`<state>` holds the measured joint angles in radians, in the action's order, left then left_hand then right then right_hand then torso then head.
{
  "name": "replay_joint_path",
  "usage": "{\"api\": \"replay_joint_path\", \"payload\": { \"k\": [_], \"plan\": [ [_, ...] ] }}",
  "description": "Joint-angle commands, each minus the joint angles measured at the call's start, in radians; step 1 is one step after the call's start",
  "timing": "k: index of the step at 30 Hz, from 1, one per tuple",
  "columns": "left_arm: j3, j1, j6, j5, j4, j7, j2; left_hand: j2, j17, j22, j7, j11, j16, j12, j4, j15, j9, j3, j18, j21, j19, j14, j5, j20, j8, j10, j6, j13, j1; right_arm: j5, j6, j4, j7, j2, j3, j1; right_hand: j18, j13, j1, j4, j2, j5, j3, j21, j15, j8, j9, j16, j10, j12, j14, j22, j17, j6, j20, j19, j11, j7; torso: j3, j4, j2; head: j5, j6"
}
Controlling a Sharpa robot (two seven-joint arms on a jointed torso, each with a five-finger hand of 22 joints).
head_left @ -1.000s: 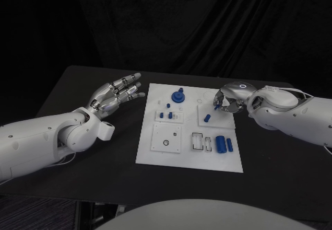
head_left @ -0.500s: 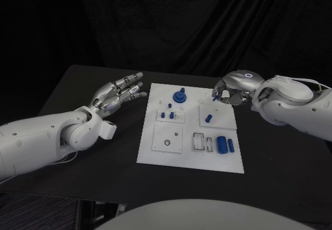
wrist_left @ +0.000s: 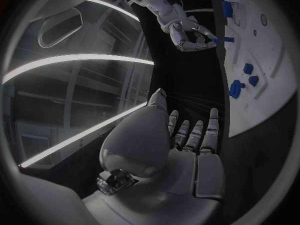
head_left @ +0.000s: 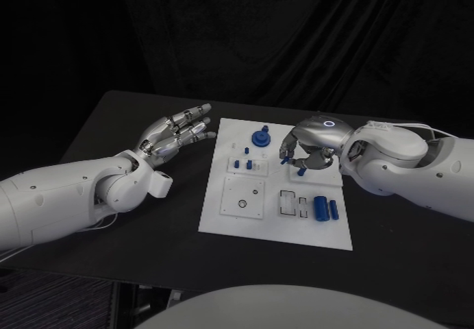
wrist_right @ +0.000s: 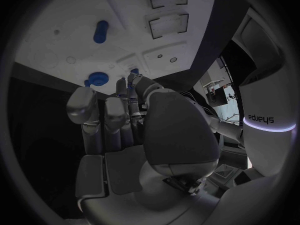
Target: Assemble the parts on the task board
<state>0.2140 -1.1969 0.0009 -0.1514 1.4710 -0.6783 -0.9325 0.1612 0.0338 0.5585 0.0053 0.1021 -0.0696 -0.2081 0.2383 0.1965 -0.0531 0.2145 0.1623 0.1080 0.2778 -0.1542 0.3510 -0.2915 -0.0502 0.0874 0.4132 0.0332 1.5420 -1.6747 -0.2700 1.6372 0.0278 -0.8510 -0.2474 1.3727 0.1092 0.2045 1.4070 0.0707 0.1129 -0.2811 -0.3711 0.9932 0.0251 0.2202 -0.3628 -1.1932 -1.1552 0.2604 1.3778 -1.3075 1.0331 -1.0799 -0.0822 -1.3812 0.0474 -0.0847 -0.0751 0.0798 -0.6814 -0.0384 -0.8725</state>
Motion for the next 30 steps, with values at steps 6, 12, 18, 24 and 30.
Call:
{"api": "replay_joint_path", "payload": {
  "k": [6, 12, 18, 24, 30],
  "plan": [
    [-0.001, 0.007, 0.018, -0.002, -0.003, -0.073, 0.008, 0.001, 0.000, -0.004, -0.002, 0.007, -0.004, 0.000, -0.005, 0.006, 0.001, -0.001, -0.001, 0.004, 0.005, -0.001, 0.003, -0.001, 0.002, -0.001, -0.009, 0.001, 0.008, -0.173, 0.072, -0.003, 0.054, 0.067, 0.000, -0.030, -0.006, -0.003, -0.017, 0.008, 0.004, -0.002, 0.002, -0.014, -0.003, -0.002, -0.095, 0.008, -0.004, -0.011, 0.002, -0.126, -0.005, 0.003, -0.002, 0.010, 0.000, -0.005, 0.0001, 0.0017, 0.001, -0.012, 0.000],
    [-0.001, 0.013, 0.022, -0.002, -0.005, -0.072, 0.015, 0.003, 0.000, -0.007, -0.003, 0.008, -0.004, 0.001, -0.005, 0.007, 0.001, -0.001, -0.002, 0.003, 0.003, 0.000, 0.003, -0.001, 0.003, -0.002, -0.011, 0.000, 0.009, -0.230, 0.087, -0.017, 0.060, 0.110, 0.000, -0.056, -0.005, -0.004, -0.018, 0.007, 0.005, -0.002, 0.001, -0.014, -0.003, -0.004, -0.096, 0.007, -0.005, -0.013, 0.002, -0.126, -0.004, 0.006, -0.001, 0.010, 0.000, -0.003, 0.0003, 0.0025, 0.001, -0.018, 0.000],
    [-0.001, 0.018, 0.024, -0.002, -0.009, -0.071, 0.017, 0.003, 0.000, -0.007, -0.003, 0.008, -0.004, 0.001, -0.005, 0.007, 0.001, -0.001, -0.002, 0.003, 0.003, 0.000, 0.003, -0.001, 0.003, -0.002, -0.011, 0.000, 0.009, -0.251, 0.091, -0.023, 0.067, 0.134, 0.000, -0.070, -0.006, -0.004, -0.020, 0.007, 0.005, -0.002, 0.001, -0.011, -0.003, -0.006, -0.096, 0.004, -0.005, -0.016, 0.004, -0.127, 0.000, 0.008, -0.001, 0.009, -0.001, -0.002, -0.0010, 0.0019, 0.001, -0.029, 0.000],
    [-0.001, 0.023, 0.027, -0.002, -0.012, -0.070, 0.019, 0.005, -0.001, -0.009, -0.003, 0.009, -0.004, 0.001, -0.006, 0.007, 0.002, -0.002, -0.003, 0.003, 0.003, 0.001, 0.003, -0.001, 0.003, -0.002, -0.012, 0.000, 0.009, -0.283, 0.098, -0.025, 0.075, 0.150, 0.000, -0.075, -0.006, -0.004, -0.020, 0.008, 0.005, -0.002, 0.001, -0.011, -0.003, -0.006, -0.096, 0.004, -0.005, -0.016, 0.004, -0.127, 0.001, 0.008, -0.001, 0.009, 0.000, -0.002, 0.0000, 0.0015, 0.000, -0.036, 0.000],
    [-0.001, 0.026, 0.029, -0.002, -0.015, -0.069, 0.023, 0.007, -0.001, -0.010, -0.003, 0.009, -0.004, 0.002, -0.006, 0.007, 0.002, -0.002, -0.004, 0.002, 0.002, 0.001, 0.003, -0.001, 0.004, -0.003, -0.014, 0.000, 0.009, -0.295, 0.112, -0.023, 0.083, 0.164, 0.000, -0.076, -0.006, -0.004, -0.022, 0.008, 0.006, -0.001, 0.002, -0.012, -0.004, -0.007, -0.097, 0.004, -0.006, -0.017, 0.004, -0.126, 0.000, 0.009, -0.001, 0.009, 0.000, -0.002, -0.0001, 0.0012, 0.000, -0.044, 0.000]
  ]
}}
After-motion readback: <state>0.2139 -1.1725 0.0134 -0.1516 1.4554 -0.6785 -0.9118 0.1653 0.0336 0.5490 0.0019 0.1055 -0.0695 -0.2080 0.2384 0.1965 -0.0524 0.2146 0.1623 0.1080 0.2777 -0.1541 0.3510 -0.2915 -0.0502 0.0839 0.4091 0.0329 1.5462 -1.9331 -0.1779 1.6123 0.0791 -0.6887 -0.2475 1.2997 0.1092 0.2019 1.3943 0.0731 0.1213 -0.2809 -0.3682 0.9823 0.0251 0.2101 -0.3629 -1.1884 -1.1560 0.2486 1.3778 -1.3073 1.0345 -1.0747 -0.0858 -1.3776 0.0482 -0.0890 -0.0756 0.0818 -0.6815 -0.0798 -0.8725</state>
